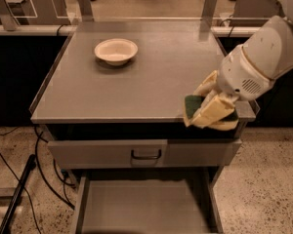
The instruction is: Place sponge into middle drawer
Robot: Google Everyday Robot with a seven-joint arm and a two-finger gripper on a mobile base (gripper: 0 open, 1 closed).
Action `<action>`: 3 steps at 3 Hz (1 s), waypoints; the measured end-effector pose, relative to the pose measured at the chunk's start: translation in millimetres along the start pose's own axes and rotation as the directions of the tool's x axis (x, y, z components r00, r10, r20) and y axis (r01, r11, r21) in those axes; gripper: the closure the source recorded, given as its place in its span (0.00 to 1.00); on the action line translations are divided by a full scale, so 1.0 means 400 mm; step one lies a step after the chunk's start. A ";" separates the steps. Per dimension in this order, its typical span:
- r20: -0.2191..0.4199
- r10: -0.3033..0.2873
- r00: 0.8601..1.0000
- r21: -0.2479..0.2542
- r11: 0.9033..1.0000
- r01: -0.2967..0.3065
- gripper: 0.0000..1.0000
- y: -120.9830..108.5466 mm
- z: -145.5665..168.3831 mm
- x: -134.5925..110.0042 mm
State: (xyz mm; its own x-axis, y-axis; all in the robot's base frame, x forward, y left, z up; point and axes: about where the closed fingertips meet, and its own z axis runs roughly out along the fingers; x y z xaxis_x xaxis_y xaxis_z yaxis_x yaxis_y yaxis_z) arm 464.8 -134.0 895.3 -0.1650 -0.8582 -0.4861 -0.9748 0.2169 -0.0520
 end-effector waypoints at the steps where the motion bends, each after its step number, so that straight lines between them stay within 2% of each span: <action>1: 0.019 0.053 0.998 -0.041 0.998 -0.052 1.00 0.089 0.017 0.044; 2: 0.086 0.082 0.993 -0.068 0.995 -0.077 1.00 0.190 0.073 0.079; 3: 0.084 0.084 0.993 -0.073 0.994 -0.078 1.00 0.193 0.084 0.086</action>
Offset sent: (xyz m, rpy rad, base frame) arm -0.1118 0.0106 -0.0809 0.2280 0.0665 -0.0489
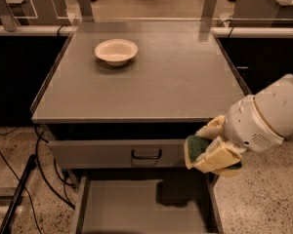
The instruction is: Place sponge into middle drawer
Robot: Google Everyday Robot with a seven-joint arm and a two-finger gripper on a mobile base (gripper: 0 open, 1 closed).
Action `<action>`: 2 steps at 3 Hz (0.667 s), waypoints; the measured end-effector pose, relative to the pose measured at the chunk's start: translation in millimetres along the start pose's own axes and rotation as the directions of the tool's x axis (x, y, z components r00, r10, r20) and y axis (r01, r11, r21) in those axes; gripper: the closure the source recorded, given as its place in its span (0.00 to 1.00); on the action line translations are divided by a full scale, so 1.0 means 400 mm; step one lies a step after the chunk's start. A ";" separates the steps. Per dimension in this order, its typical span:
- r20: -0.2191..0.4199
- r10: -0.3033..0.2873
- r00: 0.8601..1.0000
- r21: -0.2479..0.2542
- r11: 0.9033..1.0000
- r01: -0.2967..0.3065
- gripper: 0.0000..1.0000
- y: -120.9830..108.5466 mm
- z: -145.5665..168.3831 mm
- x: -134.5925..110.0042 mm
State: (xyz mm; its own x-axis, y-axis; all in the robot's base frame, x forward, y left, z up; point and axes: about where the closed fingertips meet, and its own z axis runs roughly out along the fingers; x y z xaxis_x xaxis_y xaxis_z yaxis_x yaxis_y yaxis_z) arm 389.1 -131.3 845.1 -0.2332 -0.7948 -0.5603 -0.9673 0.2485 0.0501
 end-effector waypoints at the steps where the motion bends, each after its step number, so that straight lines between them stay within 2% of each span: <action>1: -0.016 0.014 1.000 -0.038 0.999 -0.015 1.00 0.011 0.076 0.059; 2: -0.007 0.007 1.000 -0.055 0.998 -0.007 1.00 0.028 0.168 0.117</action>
Offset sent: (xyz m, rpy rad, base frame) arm -0.0228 0.0054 -0.1407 0.0232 0.0536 0.0396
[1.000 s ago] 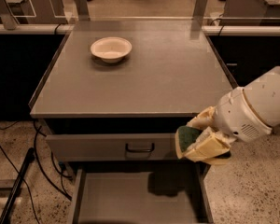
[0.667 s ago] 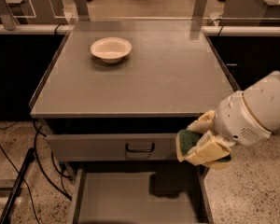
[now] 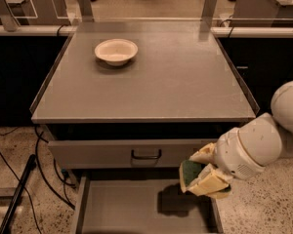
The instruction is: Place sponge into middle drawer
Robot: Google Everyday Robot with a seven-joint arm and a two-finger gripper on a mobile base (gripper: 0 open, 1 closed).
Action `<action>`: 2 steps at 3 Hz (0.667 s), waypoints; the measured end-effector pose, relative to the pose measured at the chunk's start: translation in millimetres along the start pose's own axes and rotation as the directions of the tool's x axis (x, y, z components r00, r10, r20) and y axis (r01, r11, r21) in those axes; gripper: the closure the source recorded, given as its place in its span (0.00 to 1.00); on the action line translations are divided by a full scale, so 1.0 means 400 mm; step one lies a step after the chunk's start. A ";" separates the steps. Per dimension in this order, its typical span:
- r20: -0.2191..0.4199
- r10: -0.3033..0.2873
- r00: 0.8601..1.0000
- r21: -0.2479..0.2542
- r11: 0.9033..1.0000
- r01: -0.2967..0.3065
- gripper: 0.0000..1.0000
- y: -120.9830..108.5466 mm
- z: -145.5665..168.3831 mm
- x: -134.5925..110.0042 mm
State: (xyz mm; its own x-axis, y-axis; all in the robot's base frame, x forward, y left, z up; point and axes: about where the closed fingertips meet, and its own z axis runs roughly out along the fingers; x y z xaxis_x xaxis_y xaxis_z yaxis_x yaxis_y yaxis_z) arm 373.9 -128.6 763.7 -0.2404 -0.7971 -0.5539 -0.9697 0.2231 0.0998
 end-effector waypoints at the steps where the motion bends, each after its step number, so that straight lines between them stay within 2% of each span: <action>1: 0.050 -0.040 0.998 0.026 0.999 0.039 1.00 0.020 0.102 0.058; 2: 0.050 -0.040 0.998 0.026 0.999 0.039 1.00 0.020 0.102 0.058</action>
Offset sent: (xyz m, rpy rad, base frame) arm -0.0118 0.0063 -0.0402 0.0419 -0.0324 0.0090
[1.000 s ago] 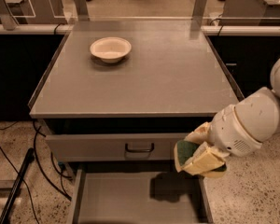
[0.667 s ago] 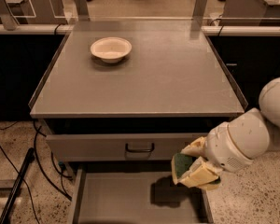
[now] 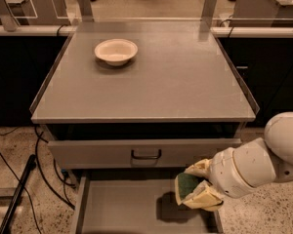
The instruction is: Place sponge into middle drawer
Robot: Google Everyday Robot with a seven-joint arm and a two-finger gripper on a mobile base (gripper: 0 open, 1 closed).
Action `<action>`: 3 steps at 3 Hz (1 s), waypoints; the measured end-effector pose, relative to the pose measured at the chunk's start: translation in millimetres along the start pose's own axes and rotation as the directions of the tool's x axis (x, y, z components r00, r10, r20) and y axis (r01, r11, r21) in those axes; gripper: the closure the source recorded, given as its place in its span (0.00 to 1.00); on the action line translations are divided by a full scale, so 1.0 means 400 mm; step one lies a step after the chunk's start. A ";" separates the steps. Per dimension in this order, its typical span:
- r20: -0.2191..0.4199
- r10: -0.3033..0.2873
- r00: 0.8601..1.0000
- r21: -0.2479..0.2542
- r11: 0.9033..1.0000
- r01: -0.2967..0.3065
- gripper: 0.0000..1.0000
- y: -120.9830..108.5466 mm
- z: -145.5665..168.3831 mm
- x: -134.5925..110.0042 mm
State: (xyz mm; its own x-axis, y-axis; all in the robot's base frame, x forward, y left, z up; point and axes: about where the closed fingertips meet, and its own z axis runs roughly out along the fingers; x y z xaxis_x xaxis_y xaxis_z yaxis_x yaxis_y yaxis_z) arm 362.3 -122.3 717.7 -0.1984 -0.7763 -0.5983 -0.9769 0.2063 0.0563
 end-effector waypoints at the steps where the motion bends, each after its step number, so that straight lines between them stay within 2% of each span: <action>1: -0.024 -0.015 1.000 0.026 1.000 0.016 1.00 -0.011 0.028 0.020; 2: -0.049 -0.068 0.996 0.058 0.996 0.071 1.00 -0.031 0.090 0.043; 3: -0.053 -0.132 0.990 0.095 0.986 0.136 1.00 -0.059 0.163 0.068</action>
Offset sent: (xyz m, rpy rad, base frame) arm 0.0258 0.0118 -0.0756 -0.1050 -0.1538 0.0483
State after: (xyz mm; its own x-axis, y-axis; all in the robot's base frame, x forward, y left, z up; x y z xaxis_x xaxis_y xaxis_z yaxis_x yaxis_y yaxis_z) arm 385.1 -109.3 647.9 -0.0722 -0.8271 -0.5573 -0.9827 0.1545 -0.1020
